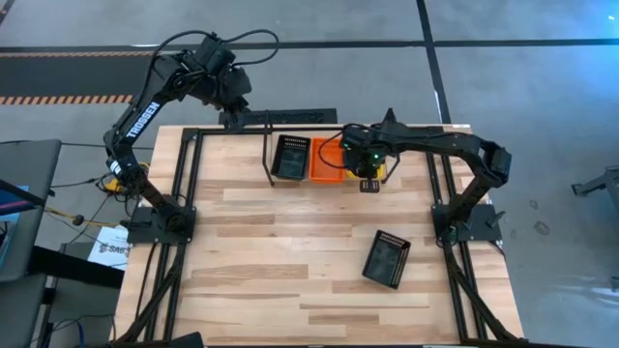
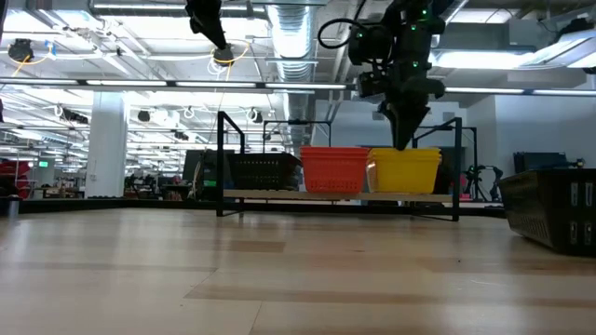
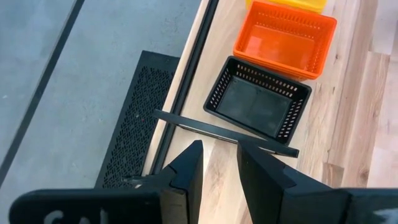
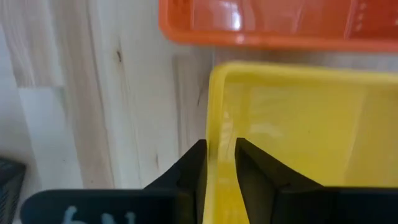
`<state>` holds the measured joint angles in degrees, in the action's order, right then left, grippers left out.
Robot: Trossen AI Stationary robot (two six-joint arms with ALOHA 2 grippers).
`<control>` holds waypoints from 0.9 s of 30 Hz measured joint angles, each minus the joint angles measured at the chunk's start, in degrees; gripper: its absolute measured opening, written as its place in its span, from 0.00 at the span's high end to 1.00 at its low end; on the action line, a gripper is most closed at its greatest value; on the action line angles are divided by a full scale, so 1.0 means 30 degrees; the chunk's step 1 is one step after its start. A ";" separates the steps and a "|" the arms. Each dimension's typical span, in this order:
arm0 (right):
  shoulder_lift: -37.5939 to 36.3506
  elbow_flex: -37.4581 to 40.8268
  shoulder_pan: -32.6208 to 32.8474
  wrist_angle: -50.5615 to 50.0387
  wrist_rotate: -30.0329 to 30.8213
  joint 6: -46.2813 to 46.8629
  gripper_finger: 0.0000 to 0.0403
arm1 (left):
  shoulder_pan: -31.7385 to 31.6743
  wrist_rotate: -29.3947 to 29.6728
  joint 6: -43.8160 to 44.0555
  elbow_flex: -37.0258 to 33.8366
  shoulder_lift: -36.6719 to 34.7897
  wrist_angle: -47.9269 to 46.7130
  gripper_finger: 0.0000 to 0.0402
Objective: Stack baskets on shelf by color
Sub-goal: Adjust the stacked yellow bins, then adjust the stacked orange bins
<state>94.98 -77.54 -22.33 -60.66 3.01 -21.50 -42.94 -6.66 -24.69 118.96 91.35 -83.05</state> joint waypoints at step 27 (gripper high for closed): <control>-0.0389 -0.3672 0.2996 0.0748 -0.0529 0.1786 0.72 | 0.0000 -0.0006 -0.0016 0.0000 0.0002 0.0000 0.78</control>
<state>93.81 -88.55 -13.34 -58.42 1.42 -16.14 -42.94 -6.67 -24.74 118.96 91.36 -83.05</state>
